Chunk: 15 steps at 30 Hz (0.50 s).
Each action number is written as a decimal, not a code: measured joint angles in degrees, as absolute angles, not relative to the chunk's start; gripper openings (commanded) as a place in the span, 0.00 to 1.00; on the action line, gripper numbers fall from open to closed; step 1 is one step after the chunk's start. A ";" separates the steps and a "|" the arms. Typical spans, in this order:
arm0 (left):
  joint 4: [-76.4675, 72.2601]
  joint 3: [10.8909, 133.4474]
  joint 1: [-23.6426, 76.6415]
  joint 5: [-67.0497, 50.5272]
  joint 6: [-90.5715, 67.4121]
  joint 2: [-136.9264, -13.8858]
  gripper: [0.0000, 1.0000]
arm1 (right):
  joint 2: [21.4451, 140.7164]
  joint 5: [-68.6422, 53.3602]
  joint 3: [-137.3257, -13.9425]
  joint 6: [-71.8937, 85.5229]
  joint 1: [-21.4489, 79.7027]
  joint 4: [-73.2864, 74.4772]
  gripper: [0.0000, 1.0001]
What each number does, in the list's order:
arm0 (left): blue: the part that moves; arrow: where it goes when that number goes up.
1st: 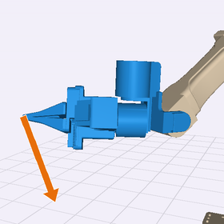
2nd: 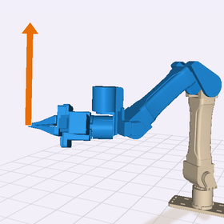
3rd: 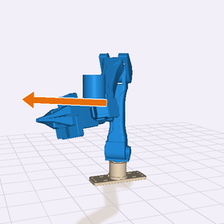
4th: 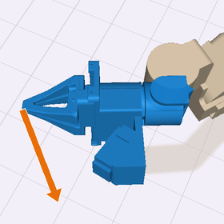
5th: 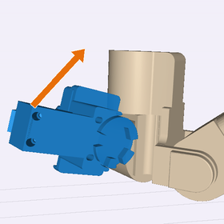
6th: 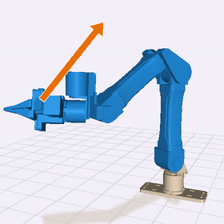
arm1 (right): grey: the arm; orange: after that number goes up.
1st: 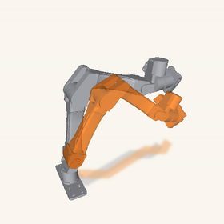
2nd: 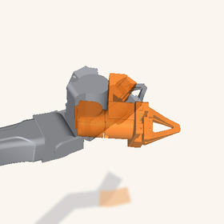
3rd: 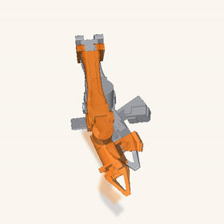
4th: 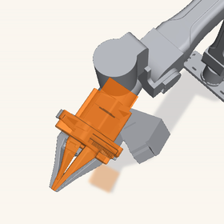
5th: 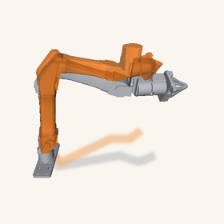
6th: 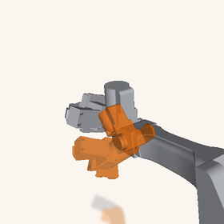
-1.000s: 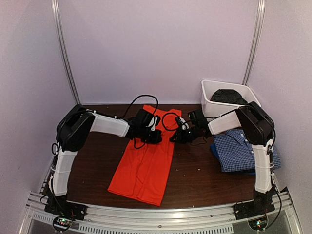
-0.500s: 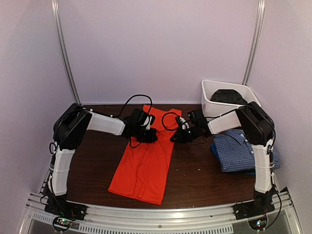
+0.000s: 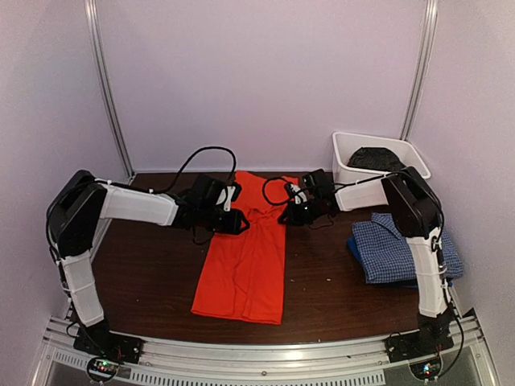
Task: Fold and stack the mixed laundry pile
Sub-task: Rotate the rectangle-folded T-shirt at the center of the board.
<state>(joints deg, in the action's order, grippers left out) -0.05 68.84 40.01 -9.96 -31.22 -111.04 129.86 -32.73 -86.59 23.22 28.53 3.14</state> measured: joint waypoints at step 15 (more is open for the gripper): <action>1.26 49.98 47.03 -5.87 -30.09 -101.67 0.29 | 129.91 -34.54 -90.89 16.56 23.22 10.20 0.36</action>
